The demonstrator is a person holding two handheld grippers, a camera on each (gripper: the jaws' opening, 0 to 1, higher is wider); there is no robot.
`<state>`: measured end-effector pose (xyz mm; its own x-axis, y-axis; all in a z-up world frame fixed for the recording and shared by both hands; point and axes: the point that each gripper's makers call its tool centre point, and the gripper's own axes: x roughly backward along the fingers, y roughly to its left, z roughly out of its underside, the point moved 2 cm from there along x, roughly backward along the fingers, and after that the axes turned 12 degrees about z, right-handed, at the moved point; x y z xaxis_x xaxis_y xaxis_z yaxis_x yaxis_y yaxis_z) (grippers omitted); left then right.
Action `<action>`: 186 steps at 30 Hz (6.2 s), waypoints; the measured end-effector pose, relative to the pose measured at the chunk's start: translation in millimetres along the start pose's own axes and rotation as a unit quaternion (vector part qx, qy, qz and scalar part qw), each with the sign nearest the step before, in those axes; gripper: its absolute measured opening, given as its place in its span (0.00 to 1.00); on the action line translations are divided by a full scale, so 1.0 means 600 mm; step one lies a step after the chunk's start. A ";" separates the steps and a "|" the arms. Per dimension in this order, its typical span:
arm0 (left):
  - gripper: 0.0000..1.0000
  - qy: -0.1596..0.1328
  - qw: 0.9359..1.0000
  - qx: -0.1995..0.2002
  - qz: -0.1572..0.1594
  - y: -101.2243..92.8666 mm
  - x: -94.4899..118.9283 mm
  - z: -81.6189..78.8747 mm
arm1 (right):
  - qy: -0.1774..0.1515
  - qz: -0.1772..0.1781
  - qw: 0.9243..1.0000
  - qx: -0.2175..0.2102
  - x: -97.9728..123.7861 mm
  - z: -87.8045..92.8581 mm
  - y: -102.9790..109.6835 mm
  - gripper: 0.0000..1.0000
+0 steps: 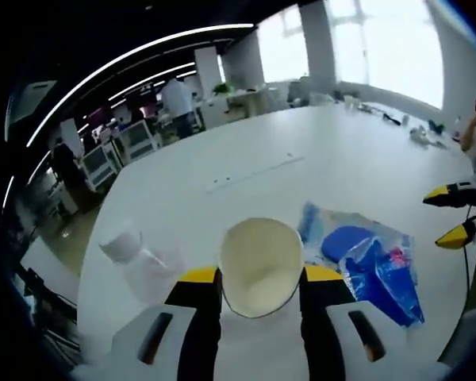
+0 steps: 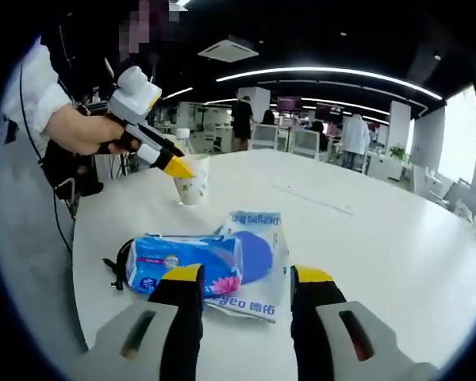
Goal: Arrange the tabletop items into an orderly group along one side of the table until the central work area is clear of visible clutter.
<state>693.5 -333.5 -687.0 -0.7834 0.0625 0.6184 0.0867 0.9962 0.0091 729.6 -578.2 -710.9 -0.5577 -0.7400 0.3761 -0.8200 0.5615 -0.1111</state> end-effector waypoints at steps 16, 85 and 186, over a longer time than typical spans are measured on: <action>0.37 0.023 1.000 0.001 -0.012 0.025 -0.023 0.026 | -0.017 0.029 0.998 -0.061 0.001 -0.011 -0.007 0.39; 0.44 0.028 0.999 0.038 -0.015 0.032 -0.069 0.035 | -0.011 0.049 0.990 -0.130 0.051 0.015 -0.004 0.37; 0.78 -0.068 0.997 -0.001 0.027 -0.010 0.156 0.019 | -0.028 0.034 0.994 -0.103 0.112 -0.077 0.037 0.43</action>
<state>612.6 -333.0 -637.9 -0.8532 0.1248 0.5064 0.1331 0.9909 -0.0199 679.9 -598.5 -645.3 -0.6215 -0.7142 0.3219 -0.7399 0.6702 0.0585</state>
